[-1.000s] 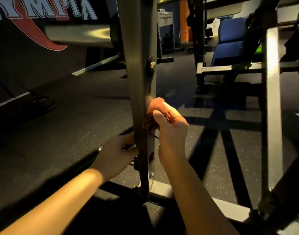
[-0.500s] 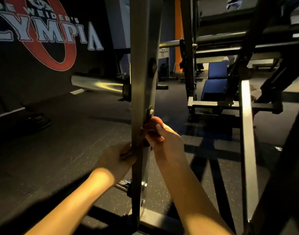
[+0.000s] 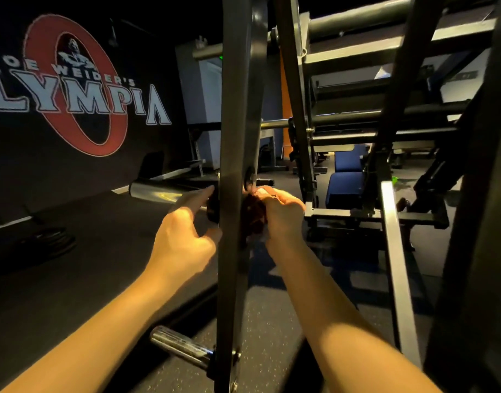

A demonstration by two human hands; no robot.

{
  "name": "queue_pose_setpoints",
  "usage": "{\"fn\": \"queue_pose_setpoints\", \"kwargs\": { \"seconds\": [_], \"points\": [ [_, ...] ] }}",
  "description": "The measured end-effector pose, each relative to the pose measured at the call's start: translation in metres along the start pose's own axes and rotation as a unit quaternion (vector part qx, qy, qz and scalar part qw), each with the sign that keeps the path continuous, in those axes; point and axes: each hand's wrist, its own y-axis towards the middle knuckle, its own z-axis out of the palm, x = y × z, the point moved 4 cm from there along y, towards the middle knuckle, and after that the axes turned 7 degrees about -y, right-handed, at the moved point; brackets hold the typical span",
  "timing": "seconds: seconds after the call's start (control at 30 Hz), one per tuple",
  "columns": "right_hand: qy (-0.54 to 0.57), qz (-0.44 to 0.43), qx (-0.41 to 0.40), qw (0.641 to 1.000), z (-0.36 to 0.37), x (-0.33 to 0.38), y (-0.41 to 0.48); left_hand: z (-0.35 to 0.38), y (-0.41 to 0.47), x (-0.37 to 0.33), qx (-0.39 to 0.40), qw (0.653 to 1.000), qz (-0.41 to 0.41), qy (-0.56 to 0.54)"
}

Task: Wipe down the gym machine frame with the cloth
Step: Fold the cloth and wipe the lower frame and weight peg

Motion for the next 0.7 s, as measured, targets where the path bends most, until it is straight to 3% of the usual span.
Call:
{"fn": "queue_pose_setpoints", "kwargs": {
  "seconds": [0.17,0.27,0.37,0.47,0.57,0.7],
  "points": [
    [0.053,-0.008,0.052,0.997,-0.001,-0.009,-0.041,0.01,0.008,-0.002,0.037,0.999,0.015,0.024],
    [0.114,-0.016,0.039,0.993,-0.007,0.004,-0.031,0.004,0.01,-0.003,0.075,0.994,-0.073,-0.015],
    [0.059,-0.116,0.03,0.991,-0.004,0.044,-0.02,-0.013,0.021,-0.007,0.087,0.989,-0.122,-0.008],
    [-0.06,-0.222,0.075,0.97,0.003,0.065,-0.027,-0.02,0.03,-0.026,0.038,0.994,-0.094,-0.047],
    [-0.073,-0.227,0.073,0.968,0.004,0.079,-0.021,-0.01,0.034,-0.042,0.052,0.994,-0.061,-0.071],
    [-0.052,-0.198,0.025,0.978,0.015,0.131,0.007,0.001,0.034,-0.038,0.075,0.993,-0.087,-0.039]
  ]
}}
